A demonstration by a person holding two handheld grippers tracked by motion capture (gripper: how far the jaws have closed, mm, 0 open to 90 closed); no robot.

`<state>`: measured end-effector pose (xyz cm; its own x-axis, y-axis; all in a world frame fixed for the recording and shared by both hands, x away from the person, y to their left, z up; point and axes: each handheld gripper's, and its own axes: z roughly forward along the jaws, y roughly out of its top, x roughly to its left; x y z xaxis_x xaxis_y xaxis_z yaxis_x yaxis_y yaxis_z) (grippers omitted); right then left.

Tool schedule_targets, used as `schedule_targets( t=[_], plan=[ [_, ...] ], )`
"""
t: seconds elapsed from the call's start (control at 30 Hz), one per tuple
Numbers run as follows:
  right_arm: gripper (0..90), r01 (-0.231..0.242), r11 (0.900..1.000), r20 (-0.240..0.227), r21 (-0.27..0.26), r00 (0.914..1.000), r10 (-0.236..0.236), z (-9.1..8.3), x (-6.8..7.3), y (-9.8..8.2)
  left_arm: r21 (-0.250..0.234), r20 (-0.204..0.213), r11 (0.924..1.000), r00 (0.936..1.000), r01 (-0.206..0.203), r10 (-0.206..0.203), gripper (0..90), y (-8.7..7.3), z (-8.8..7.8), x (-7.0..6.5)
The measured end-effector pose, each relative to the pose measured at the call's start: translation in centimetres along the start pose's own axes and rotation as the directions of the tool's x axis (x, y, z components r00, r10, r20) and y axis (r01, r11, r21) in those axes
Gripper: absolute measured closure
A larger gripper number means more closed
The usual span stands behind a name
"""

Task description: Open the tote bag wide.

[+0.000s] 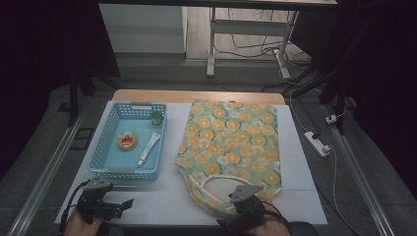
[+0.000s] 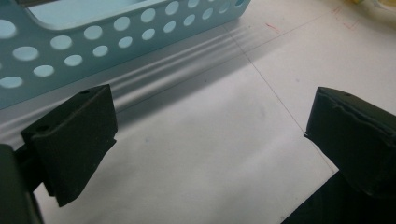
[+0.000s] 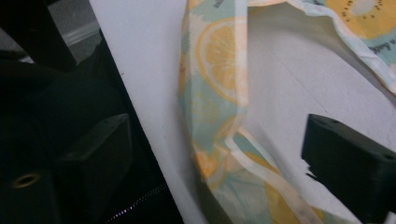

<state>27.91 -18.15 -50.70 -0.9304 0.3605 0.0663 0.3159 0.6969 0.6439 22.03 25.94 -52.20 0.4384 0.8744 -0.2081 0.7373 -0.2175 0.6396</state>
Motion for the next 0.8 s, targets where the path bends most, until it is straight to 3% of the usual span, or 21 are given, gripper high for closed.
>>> schedule_targets(
  t=[0.1,0.27,0.4,0.43,0.47,0.5,0.63,0.8],
  plan=[
    [22.5,0.029,0.999,0.005,0.029,0.9996,-0.029,0.3,0.1,0.2,0.000,0.000,1.0000,1.0000,0.000,0.000,2.4,0.0,0.0,0.0],
    [49.5,0.066,0.997,0.000,0.050,0.9978,-0.066,0.0,-0.1,0.4,0.002,0.000,1.0000,1.0000,0.003,-0.003,2.5,0.0,0.0,0.0],
    [72.9,0.074,0.994,-0.021,0.079,0.9971,-0.073,-0.2,-0.3,0.5,0.002,0.000,1.0000,1.0000,0.004,-0.004,2.7,0.0,0.0,0.1],
    [72.9,0.074,0.994,-0.021,0.079,0.9971,-0.073,-0.2,-0.3,0.5,0.002,0.000,1.0000,1.0000,0.004,-0.004,2.7,0.0,0.0,0.1],
    [82.8,0.070,0.995,-0.036,0.069,0.9970,-0.068,-0.4,-0.5,0.6,0.002,0.001,1.0000,1.0000,0.005,-0.005,2.7,0.0,0.0,0.1],
    [86.4,0.072,0.996,-0.043,0.061,0.9966,-0.070,-0.5,-0.6,0.7,0.002,0.001,1.0000,1.0000,0.006,-0.006,2.7,0.0,0.0,0.1],
    [89.1,0.071,0.997,-0.039,0.031,0.9968,-0.070,-1.2,-0.8,1.2,0.002,0.004,0.9999,0.9999,0.013,-0.013,2.7,0.0,0.0,0.2],
    [89.4,0.017,1.000,-0.046,-0.021,0.9988,-0.018,-2.6,-2.3,2.2,0.002,0.004,0.9999,0.9999,0.014,-0.014,2.9,0.0,0.0,0.2]
  ],
)
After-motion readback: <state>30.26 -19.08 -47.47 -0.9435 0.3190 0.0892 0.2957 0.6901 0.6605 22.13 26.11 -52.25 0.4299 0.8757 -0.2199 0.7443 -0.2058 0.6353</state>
